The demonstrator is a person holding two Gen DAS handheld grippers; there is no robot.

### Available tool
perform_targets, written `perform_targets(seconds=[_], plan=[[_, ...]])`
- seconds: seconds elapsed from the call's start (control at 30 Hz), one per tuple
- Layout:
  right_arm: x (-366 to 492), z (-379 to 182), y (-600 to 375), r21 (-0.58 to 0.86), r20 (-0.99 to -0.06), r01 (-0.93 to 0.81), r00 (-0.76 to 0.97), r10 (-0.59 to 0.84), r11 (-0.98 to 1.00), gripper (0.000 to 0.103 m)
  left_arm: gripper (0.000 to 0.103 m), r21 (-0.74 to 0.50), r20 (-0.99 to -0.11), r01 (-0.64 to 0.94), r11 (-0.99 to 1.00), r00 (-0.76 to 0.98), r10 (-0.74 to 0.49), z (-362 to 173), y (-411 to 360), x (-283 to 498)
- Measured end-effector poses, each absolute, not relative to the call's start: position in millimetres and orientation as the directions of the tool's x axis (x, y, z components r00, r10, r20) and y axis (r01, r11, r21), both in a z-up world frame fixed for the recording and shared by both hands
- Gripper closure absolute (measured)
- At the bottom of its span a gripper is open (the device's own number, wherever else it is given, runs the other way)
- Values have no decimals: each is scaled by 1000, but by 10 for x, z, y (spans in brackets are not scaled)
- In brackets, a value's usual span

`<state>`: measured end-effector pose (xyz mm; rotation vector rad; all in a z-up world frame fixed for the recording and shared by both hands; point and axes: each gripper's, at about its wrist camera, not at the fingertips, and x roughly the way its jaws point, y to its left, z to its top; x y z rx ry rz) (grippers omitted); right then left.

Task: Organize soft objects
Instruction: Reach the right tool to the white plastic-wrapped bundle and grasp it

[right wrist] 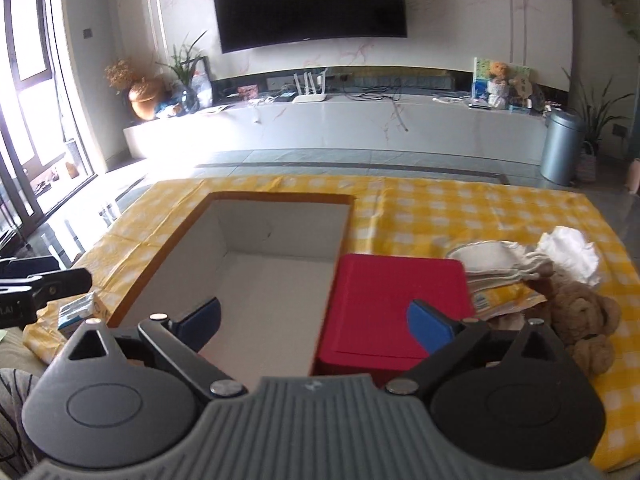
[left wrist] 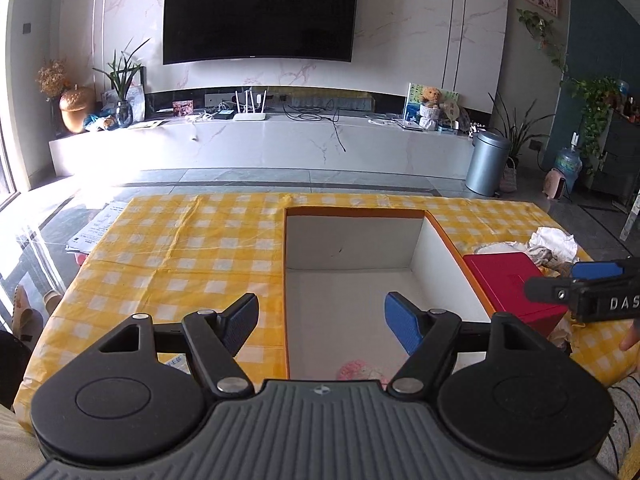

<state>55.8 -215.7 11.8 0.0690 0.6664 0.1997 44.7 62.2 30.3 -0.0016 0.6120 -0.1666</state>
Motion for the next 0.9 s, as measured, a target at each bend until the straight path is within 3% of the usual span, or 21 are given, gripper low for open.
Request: perform_targets(seconds=[0.37,0.63,0.9], plan=[[442,-40,-3350,85,-637,276,754,-161,957,4,18,-45,-589,272,961,770,-246,255,84,427],[599,-397,-3638,170,-726,312,682,-95,935,4,18,-66,-633,402,913,691,-350,146,-450,439],[981,-904,-3567,164,-811,326,581,-60,931,4,18,-43,-660,457,889,655,-368,53,-799,489]])
